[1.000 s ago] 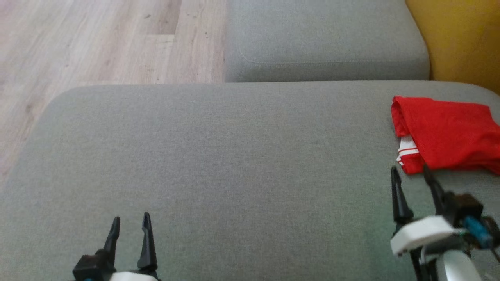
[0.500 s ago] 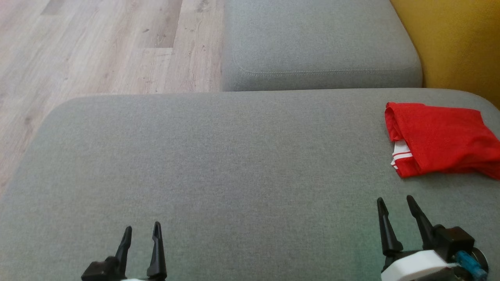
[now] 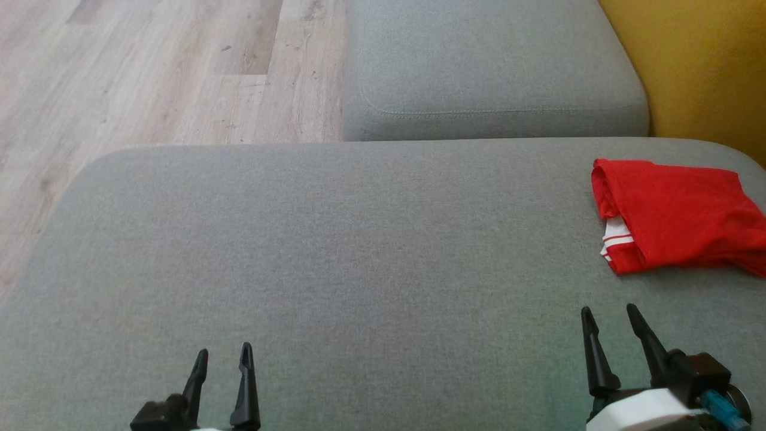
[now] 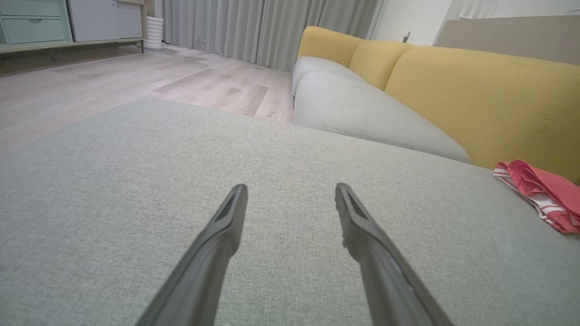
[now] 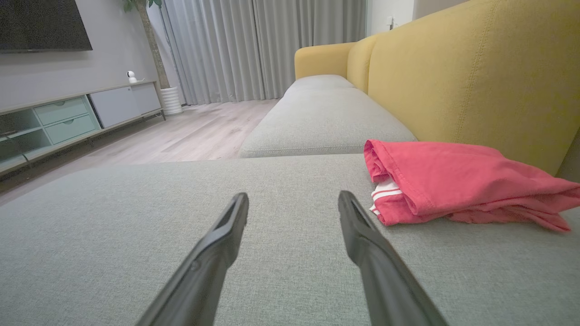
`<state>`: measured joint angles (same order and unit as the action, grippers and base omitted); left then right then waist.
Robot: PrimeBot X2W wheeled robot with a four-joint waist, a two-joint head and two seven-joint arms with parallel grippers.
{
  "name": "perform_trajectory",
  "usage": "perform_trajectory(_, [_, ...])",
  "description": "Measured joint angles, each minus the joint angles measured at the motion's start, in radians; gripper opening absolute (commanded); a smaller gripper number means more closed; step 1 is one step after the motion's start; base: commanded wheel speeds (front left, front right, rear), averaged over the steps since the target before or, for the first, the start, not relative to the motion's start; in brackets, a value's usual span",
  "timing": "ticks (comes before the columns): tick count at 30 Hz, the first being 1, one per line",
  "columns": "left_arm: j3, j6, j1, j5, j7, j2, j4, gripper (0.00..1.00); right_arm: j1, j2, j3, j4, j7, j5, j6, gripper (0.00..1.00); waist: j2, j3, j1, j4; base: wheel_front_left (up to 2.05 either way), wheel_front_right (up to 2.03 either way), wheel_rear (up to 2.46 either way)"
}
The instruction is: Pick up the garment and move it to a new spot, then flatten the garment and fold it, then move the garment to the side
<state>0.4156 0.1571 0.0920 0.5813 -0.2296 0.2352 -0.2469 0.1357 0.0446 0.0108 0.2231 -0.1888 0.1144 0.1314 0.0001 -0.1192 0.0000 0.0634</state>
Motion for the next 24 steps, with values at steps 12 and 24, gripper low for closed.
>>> perform_trajectory(12, [0.008,0.0,0.061,0.014,0.01,-0.012,-0.079,0.0,0.045,0.0,0.007,0.106,0.006,0.023,0.0,0.0,0.0,0.002,0.0,-0.001,0.0,0.0,0.0])
perform_trajectory(24, [-0.03,-0.026,0.052,0.108,0.035,-0.026,-0.077,0.0,0.039,0.0,-0.005,0.101,0.034,0.156,0.0,0.0,0.0,0.013,0.0001,-0.007,0.0,0.0,0.0])
